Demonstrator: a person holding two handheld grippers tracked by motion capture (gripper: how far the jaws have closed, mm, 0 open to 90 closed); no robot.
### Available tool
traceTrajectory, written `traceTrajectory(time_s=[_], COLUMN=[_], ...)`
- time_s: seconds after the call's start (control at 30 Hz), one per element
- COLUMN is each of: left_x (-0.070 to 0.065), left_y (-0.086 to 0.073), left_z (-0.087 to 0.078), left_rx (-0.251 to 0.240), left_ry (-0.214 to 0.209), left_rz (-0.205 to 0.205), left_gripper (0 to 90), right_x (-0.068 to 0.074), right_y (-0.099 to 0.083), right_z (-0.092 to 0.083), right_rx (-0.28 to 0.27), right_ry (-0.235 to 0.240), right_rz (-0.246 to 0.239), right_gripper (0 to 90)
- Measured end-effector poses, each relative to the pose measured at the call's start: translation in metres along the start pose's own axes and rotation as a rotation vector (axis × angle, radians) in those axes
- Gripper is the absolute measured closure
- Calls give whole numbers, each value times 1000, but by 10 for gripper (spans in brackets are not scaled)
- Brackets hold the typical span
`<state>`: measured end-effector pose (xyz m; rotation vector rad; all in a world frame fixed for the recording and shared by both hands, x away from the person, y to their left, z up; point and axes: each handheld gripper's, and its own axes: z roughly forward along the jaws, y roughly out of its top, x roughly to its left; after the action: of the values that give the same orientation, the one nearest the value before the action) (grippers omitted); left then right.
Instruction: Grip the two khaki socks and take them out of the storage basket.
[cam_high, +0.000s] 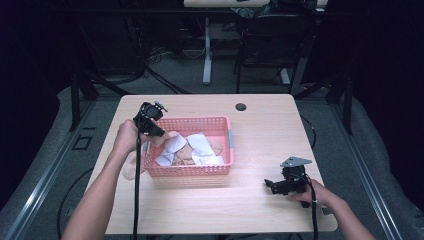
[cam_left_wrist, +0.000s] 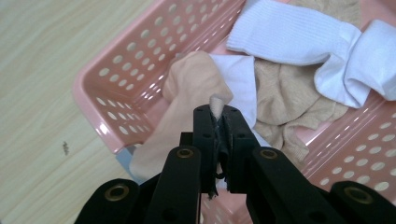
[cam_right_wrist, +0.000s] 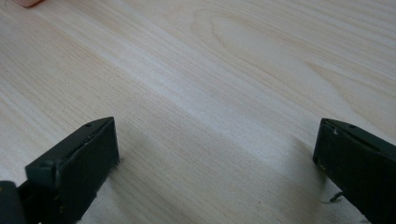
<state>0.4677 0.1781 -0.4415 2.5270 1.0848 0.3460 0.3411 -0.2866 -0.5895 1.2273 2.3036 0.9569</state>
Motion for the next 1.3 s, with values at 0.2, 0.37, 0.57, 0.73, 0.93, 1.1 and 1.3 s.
traceTrajectory(time_s=[0.2, 0.37, 0.57, 0.73, 0.93, 1.1, 1.3], left_x=[-1, -1, 0, 2, 7, 13, 20], left_y=[4, 7, 11, 14, 15, 12, 4], left_z=[-15, -25, -41, -59, -80, -97, -115], left_rx=[-17, -39, -49, -83, -111, -130, -144], left_ry=[11, 6, 5, 5, 31, 52, 76], left_rz=[13, 4, 17, 19, 13, -2, -14], left_gripper=[853, 852, 852, 852, 852, 852, 851], right_x=[0, 0, 0, 0, 0, 0, 0], right_y=[0, 0, 0, 0, 0, 0, 0], right_z=[0, 0, 0, 0, 0, 0, 0], right_rx=[0, -1, -1, -1, -1, -1, -2], right_ry=[0, -1, -1, -1, -1, -1, -4], right_rz=[0, 1, 1, 1, 2, 1, 4], right_gripper=[0, 0, 0, 0, 0, 0, 0])
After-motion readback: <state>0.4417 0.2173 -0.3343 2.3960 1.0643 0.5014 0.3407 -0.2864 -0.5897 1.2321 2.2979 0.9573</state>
